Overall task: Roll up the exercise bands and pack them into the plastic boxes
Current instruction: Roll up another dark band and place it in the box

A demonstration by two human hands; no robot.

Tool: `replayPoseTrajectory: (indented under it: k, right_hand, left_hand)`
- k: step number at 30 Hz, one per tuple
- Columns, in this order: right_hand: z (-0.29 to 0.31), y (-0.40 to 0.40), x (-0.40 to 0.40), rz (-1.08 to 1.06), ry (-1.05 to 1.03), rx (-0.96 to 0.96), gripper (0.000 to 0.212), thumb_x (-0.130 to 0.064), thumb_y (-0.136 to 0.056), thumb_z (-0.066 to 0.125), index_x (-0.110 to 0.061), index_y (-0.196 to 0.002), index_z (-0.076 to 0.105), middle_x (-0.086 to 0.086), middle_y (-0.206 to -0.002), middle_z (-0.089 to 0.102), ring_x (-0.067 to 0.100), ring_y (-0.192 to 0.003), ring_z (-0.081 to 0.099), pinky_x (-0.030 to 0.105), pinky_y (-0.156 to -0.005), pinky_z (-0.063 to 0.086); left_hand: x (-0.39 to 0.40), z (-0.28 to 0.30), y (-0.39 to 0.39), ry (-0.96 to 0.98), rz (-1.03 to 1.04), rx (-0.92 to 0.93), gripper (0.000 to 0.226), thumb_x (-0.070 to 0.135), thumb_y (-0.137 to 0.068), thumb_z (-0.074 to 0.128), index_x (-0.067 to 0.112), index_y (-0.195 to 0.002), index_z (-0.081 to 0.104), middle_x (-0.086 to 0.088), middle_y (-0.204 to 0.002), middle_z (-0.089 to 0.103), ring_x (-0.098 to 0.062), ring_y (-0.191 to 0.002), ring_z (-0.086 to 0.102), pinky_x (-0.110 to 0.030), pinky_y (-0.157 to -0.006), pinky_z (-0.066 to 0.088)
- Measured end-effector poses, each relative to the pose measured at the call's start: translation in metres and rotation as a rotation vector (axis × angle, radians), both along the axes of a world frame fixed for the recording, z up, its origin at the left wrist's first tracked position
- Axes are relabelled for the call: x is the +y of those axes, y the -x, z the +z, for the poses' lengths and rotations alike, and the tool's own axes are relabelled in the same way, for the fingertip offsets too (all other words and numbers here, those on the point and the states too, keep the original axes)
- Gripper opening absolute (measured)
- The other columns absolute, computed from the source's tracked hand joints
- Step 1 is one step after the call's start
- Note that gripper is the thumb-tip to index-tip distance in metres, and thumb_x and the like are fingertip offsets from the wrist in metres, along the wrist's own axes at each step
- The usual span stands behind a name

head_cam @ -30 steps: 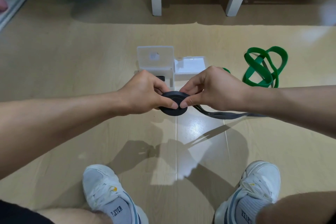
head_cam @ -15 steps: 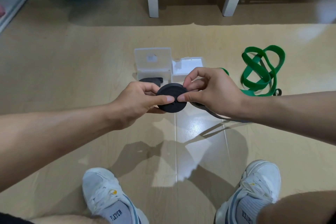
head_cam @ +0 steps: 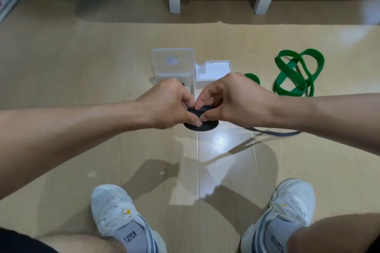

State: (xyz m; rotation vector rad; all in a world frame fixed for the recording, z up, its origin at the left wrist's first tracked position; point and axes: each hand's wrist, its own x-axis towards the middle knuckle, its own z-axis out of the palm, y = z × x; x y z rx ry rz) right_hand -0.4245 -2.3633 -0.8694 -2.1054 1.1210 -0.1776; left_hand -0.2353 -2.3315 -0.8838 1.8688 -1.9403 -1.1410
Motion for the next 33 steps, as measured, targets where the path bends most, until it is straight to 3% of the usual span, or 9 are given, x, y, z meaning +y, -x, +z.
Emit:
replayPoseTrajectory:
  k: [6, 9, 14, 17, 19, 21, 28, 30, 33]
  right_hand:
    - [-0.003, 0.011, -0.008, -0.134, -0.176, -0.301, 0.02, -0.013, -0.074, 0.09, -0.018, -0.088, 0.076, -0.003, -0.082, 0.079, 0.003, -0.073, 0.074, 0.014, -0.07, 0.055]
    - [-0.004, 0.013, -0.012, -0.141, -0.175, -0.322, 0.023, -0.013, -0.074, 0.09, -0.016, -0.089, 0.073, 0.002, -0.082, 0.079, 0.012, -0.074, 0.074, 0.024, -0.074, 0.059]
    - [-0.006, 0.018, -0.013, -0.191, -0.162, -0.349, 0.029, -0.01, -0.074, 0.089, -0.009, -0.088, 0.064, 0.005, -0.077, 0.078, 0.01, -0.067, 0.071, 0.016, -0.065, 0.052]
    - [-0.011, 0.021, -0.013, -0.21, -0.117, -0.281, 0.025, -0.018, -0.074, 0.09, -0.014, -0.081, 0.066, 0.001, -0.078, 0.078, 0.011, -0.071, 0.073, 0.029, -0.07, 0.056]
    - [-0.014, 0.021, -0.011, -0.23, -0.096, -0.214, 0.022, -0.025, -0.074, 0.09, -0.021, -0.08, 0.07, -0.005, -0.08, 0.078, 0.015, -0.076, 0.075, 0.043, -0.082, 0.06]
    - [-0.013, 0.019, -0.008, -0.213, -0.096, -0.17, 0.018, -0.026, -0.076, 0.089, -0.023, -0.081, 0.072, -0.009, -0.08, 0.078, 0.012, -0.078, 0.075, 0.047, -0.087, 0.059]
    - [-0.003, 0.005, 0.001, 0.004, 0.011, 0.008, 0.01, -0.027, -0.081, 0.08, -0.035, -0.083, 0.074, -0.016, -0.081, 0.076, -0.001, -0.081, 0.07, 0.034, -0.081, 0.058]
    - [-0.003, 0.002, 0.002, 0.032, 0.017, 0.024, 0.01, -0.03, -0.08, 0.08, -0.037, -0.084, 0.074, -0.017, -0.08, 0.075, 0.0, -0.081, 0.07, 0.035, -0.08, 0.058]
    - [-0.004, 0.003, 0.002, 0.014, -0.017, -0.028, 0.011, -0.032, -0.079, 0.083, -0.035, -0.086, 0.076, -0.018, -0.08, 0.075, -0.002, -0.08, 0.069, 0.035, -0.082, 0.058]
  left_hand:
    - [-0.003, 0.003, -0.012, -0.136, 0.199, 0.272, 0.014, 0.009, -0.067, 0.093, 0.013, -0.071, 0.08, -0.002, -0.064, 0.071, -0.009, -0.06, 0.065, -0.012, -0.057, 0.05]
    - [-0.003, -0.001, -0.017, -0.173, 0.264, 0.411, 0.015, 0.002, -0.068, 0.09, 0.002, -0.08, 0.081, -0.013, -0.08, 0.077, -0.019, -0.073, 0.072, -0.024, -0.076, 0.062]
    - [-0.001, -0.003, -0.021, -0.201, 0.33, 0.511, 0.017, 0.002, -0.072, 0.087, 0.0, -0.087, 0.079, -0.016, -0.096, 0.079, -0.023, -0.088, 0.077, -0.029, -0.083, 0.063]
    - [0.0, -0.008, -0.025, -0.21, 0.356, 0.537, 0.015, 0.0, -0.072, 0.086, 0.0, -0.084, 0.077, -0.019, -0.099, 0.078, -0.026, -0.093, 0.077, -0.032, -0.086, 0.062]
    - [0.001, -0.011, -0.025, -0.229, 0.346, 0.53, 0.016, -0.001, -0.074, 0.085, -0.001, -0.085, 0.074, -0.022, -0.098, 0.077, -0.026, -0.09, 0.076, -0.031, -0.084, 0.063]
    - [0.001, -0.012, -0.024, -0.247, 0.304, 0.49, 0.017, 0.001, -0.076, 0.085, 0.002, -0.087, 0.072, -0.017, -0.092, 0.078, -0.023, -0.086, 0.075, -0.031, -0.084, 0.063]
    - [0.001, -0.003, -0.004, -0.033, -0.019, 0.068, 0.026, 0.038, -0.068, 0.092, 0.031, -0.088, 0.077, 0.019, -0.08, 0.075, -0.002, -0.076, 0.072, -0.031, -0.078, 0.059]
    - [0.001, -0.002, 0.0, 0.001, -0.033, 0.022, 0.023, 0.039, -0.068, 0.092, 0.028, -0.081, 0.077, 0.018, -0.068, 0.072, -0.003, -0.067, 0.068, -0.027, -0.069, 0.056]
    - [-0.001, -0.002, -0.003, -0.005, -0.03, 0.049, 0.019, 0.028, -0.069, 0.093, 0.021, -0.077, 0.079, 0.009, -0.067, 0.075, -0.011, -0.07, 0.073, -0.034, -0.073, 0.061]
